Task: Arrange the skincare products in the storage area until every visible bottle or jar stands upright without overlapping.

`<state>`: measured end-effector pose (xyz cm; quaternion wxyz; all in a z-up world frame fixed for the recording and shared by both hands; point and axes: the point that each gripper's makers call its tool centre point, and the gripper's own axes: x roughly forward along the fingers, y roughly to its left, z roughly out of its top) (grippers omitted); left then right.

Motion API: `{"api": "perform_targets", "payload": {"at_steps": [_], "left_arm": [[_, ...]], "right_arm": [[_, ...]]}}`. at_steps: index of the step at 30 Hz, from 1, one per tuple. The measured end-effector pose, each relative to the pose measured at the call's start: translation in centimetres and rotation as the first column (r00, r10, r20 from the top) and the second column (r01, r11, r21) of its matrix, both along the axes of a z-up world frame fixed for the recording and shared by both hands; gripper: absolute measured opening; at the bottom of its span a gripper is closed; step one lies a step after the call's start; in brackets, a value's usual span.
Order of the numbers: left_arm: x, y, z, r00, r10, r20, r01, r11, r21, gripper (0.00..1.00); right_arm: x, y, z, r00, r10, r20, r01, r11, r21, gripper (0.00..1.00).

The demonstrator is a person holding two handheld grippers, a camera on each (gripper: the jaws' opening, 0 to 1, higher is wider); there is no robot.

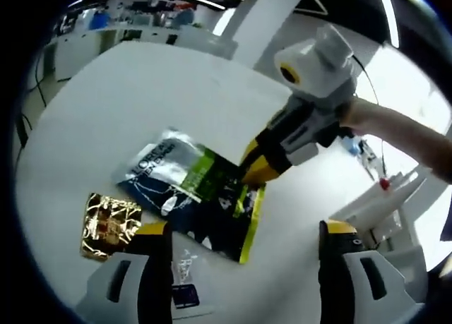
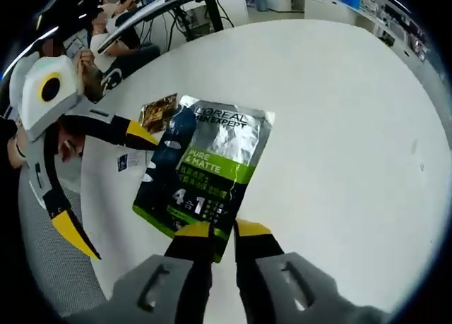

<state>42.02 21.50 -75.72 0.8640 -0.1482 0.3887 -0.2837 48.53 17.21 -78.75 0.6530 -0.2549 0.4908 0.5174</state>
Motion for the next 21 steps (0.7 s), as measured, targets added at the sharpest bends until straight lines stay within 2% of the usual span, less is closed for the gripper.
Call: {"api": "perform_targets", "payload": {"at_steps": [1, 4, 6, 11, 14, 16, 21], "left_arm": [[0.1, 0.1, 0.0, 1.000, 0.006, 0.001, -0.006, 1.000, -0.002, 0.78], [0.5, 0.0, 0.1, 0.999, 0.026, 0.026, -0.026, 0.999, -0.020, 0.81], [0.4, -0.3, 0.1, 0.999, 0.020, 0.025, -0.020, 1.000, -0.021, 0.79], [0.3, -0.2, 0.1, 1.000, 0.021, 0.001, -0.021, 0.999, -0.037, 0.68], [0.1, -0.2, 0.4, 1.000, 0.012, 0.001, -0.012, 0.998, -0.066, 0.62], [0.0, -0.1, 0.5, 1.000, 0.005, 0.018, -0.004, 0.999, -0.049, 0.52], [-0.1, 0.6, 0.5, 1.000, -0.007, 0.023, 0.008, 0.999, -0.043, 0.22]], "right_arm": [[-0.2, -0.1, -0.1, 1.000, -0.001, -0.004, 0.001, 1.000, -0.003, 0.03], [-1.2, -0.2, 0.0, 1.000, 0.011, -0.017, -0.011, 1.000, 0.007, 0.03], [-1.5, -0.3, 0.0, 1.000, 0.020, -0.017, -0.020, 1.000, 0.003, 0.02], [-3.2, -1.1, -0.1, 0.993, 0.106, -0.046, -0.108, 0.994, -0.027, 0.01], [-4.4, -1.9, 0.0, 0.980, 0.184, -0.072, -0.189, 0.980, -0.065, 0.01], [-4.6, -2.4, -0.1, 0.969, 0.232, -0.089, -0.239, 0.968, -0.081, 0.01], [-6.0, -3.3, 0.0, 0.959, 0.257, -0.119, -0.269, 0.958, -0.099, 0.01]]}}
